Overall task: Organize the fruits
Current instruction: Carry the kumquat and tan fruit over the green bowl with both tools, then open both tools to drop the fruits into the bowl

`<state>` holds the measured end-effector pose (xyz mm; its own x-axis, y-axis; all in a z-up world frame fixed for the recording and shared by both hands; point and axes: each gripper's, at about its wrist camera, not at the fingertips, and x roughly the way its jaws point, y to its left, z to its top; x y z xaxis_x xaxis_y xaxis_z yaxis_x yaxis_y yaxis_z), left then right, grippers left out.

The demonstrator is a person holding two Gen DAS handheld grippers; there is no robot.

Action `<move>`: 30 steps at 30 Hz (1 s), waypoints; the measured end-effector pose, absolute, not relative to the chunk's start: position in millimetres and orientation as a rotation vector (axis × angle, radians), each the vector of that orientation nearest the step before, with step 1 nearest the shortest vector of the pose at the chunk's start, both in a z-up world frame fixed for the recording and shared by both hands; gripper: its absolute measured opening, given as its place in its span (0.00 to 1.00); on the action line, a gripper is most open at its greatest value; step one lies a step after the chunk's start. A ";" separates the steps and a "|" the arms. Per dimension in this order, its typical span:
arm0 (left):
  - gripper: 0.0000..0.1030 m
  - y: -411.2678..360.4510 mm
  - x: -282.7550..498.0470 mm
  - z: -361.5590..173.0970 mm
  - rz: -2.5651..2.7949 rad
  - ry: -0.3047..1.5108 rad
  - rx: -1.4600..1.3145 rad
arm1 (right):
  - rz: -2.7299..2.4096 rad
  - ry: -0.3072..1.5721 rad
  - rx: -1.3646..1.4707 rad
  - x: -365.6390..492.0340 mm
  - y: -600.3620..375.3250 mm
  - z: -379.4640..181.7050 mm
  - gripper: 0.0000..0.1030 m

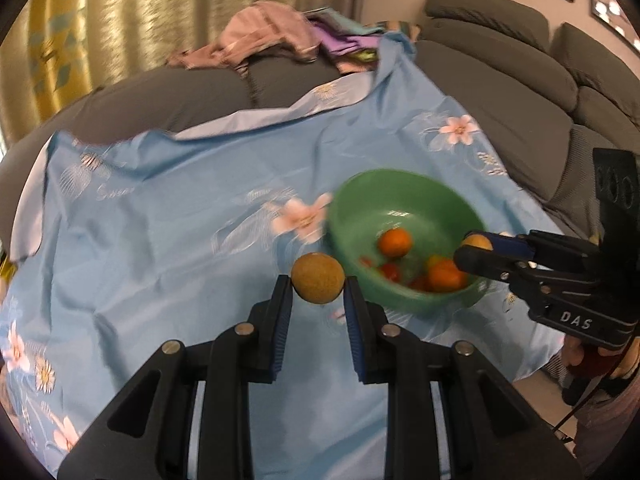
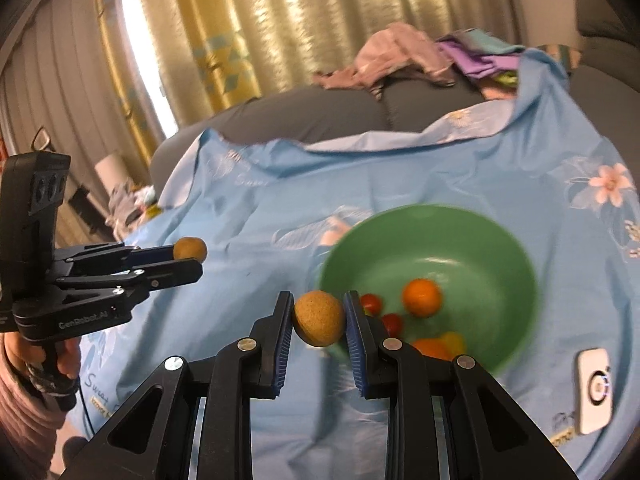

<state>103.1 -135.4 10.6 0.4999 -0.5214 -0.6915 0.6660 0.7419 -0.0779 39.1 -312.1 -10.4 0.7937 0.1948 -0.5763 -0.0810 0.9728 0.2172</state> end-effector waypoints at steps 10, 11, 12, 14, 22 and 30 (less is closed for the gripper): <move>0.25 -222.9 101.6 13.1 -0.826 0.761 0.279 | 0.037 0.618 0.220 26.8 -368.8 -9.2 0.27; 0.25 -228.4 102.1 11.4 -0.830 0.766 0.286 | 0.026 0.619 0.222 27.5 -374.1 -10.6 0.27; 0.25 -234.7 103.5 8.4 -0.835 0.774 0.293 | 0.019 0.620 0.225 27.7 -377.9 -12.0 0.27; 0.25 -246.5 107.3 1.2 -0.840 0.792 0.309 | 0.001 0.632 0.234 30.2 -386.4 -17.0 0.27; 0.25 -274.6 119.3 -27.3 -0.830 0.855 0.372 | -0.011 0.677 0.247 42.7 -401.3 -36.6 0.27; 0.25 -283.0 128.3 -48.9 -0.798 0.903 0.410 | -0.025 0.717 0.224 54.9 -400.2 -49.1 0.27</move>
